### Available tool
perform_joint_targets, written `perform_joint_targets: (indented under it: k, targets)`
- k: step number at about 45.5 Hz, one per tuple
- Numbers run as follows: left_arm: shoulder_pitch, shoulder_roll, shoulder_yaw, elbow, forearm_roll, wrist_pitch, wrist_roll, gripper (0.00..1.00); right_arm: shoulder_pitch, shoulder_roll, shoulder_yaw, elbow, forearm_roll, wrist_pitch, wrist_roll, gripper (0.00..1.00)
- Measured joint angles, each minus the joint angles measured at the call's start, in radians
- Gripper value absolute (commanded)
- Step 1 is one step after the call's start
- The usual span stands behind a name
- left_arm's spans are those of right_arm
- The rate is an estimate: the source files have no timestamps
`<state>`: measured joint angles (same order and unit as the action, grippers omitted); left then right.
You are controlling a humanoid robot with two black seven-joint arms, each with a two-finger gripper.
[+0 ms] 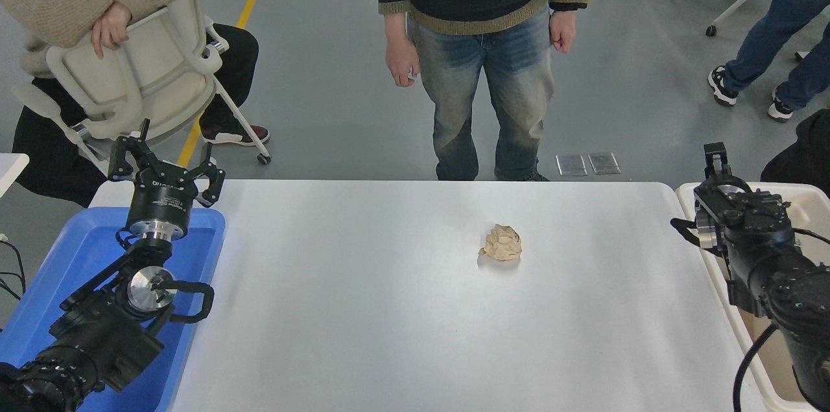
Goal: Pick up paper ball place in dustbin
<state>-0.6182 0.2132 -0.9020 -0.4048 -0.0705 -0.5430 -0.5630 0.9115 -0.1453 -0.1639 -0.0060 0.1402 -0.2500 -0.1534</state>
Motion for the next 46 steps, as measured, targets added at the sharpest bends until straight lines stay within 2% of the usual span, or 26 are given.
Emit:
perform_joint_targets:
  k: [46]
  targets:
    - [0.000, -0.001, 0.000, 0.001, 0.000, 0.000, 0.000, 0.99, 0.001, -0.010, 0.001, 0.001, 0.003, 0.002, 0.000, 1.00]
